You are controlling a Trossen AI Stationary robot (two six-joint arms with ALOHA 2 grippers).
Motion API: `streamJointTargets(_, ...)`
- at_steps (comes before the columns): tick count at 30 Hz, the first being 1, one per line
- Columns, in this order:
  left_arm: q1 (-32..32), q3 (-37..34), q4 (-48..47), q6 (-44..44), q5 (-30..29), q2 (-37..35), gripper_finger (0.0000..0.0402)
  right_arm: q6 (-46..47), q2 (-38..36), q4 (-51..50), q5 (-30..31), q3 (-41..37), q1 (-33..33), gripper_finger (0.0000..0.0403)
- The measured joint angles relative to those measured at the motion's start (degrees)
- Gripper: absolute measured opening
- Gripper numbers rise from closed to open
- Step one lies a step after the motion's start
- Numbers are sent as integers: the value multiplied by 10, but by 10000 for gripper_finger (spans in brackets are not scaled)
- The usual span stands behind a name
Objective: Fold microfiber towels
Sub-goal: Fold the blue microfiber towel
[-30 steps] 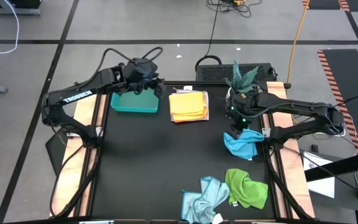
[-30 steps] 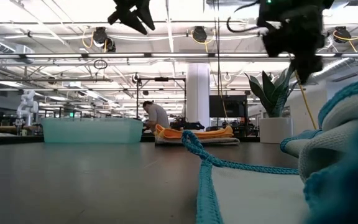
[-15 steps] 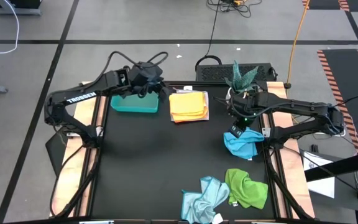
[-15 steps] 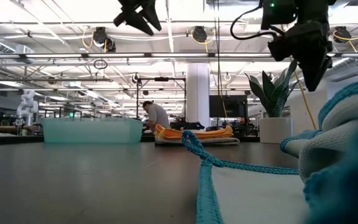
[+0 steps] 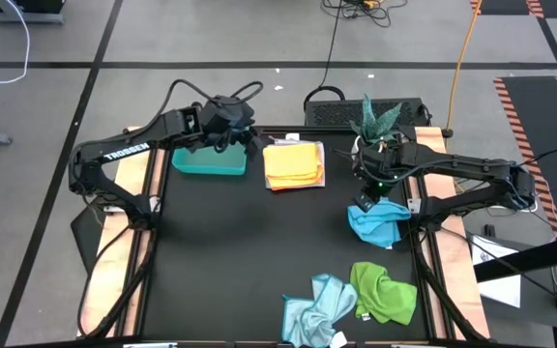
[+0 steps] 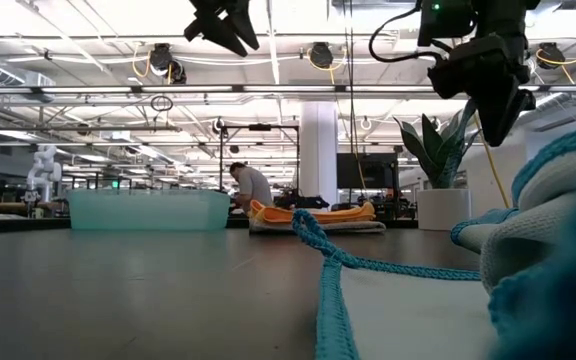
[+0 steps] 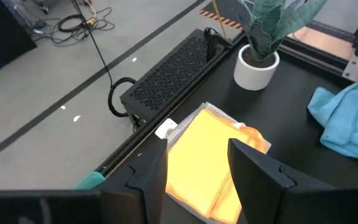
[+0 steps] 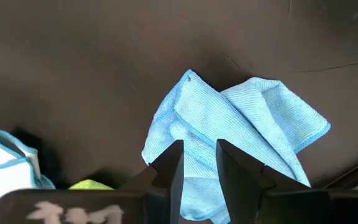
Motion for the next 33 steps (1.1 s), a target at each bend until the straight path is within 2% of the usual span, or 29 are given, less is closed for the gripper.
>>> streamJointTargets(15, 0, 0, 0, 41, 0, 0, 170, 128, 31, 28, 1, 0, 43, 84)
streamJointTargets(18, 0, 0, -5, 44, 9, 0, 170, 138, 41, 2, 7, 0, 57, 84)
streamJointTargets(23, 0, -16, -5, 44, 29, 0, 170, 147, 46, -89, 61, -5, 74, 84)
streamJointTargets(25, 0, -21, -4, 42, 29, 0, 170, 147, 45, -104, 78, -15, 77, 84)
streamJointTargets(33, 0, -30, 2, 26, 28, 0, 170, 146, 43, -84, 75, -115, 77, 84)
